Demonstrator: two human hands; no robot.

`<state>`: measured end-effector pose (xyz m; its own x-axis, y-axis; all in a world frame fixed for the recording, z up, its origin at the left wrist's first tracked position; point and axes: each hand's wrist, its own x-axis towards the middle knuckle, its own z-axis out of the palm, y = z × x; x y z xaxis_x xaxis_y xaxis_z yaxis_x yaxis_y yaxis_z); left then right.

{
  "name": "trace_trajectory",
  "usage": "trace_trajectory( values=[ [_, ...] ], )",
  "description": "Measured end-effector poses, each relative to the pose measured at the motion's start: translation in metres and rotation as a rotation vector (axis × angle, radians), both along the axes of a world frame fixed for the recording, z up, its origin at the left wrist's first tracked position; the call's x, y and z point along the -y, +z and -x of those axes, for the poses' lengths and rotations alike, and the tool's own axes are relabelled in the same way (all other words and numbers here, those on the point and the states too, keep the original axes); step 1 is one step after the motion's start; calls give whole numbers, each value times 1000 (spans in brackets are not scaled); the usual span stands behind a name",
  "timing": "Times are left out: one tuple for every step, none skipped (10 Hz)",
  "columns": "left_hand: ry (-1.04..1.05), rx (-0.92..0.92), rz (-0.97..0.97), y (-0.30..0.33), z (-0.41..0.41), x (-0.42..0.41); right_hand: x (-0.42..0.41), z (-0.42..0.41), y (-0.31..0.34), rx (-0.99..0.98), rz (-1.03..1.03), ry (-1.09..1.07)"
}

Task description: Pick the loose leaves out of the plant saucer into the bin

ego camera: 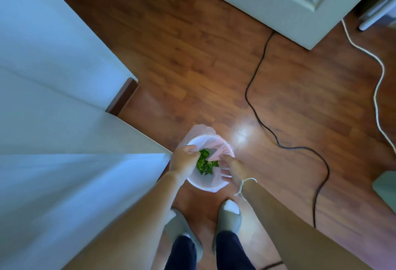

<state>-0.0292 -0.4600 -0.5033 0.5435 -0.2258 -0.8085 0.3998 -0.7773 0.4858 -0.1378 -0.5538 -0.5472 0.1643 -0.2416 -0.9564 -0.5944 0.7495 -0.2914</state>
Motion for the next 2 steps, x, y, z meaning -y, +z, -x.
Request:
trace_trajectory(
  values=[
    [-134,111,22,48,-12,2,10,-19,40,43,98,65],
    [-160,225,56,113,-27,7,22,-43,106,164,234,158]
  ],
)
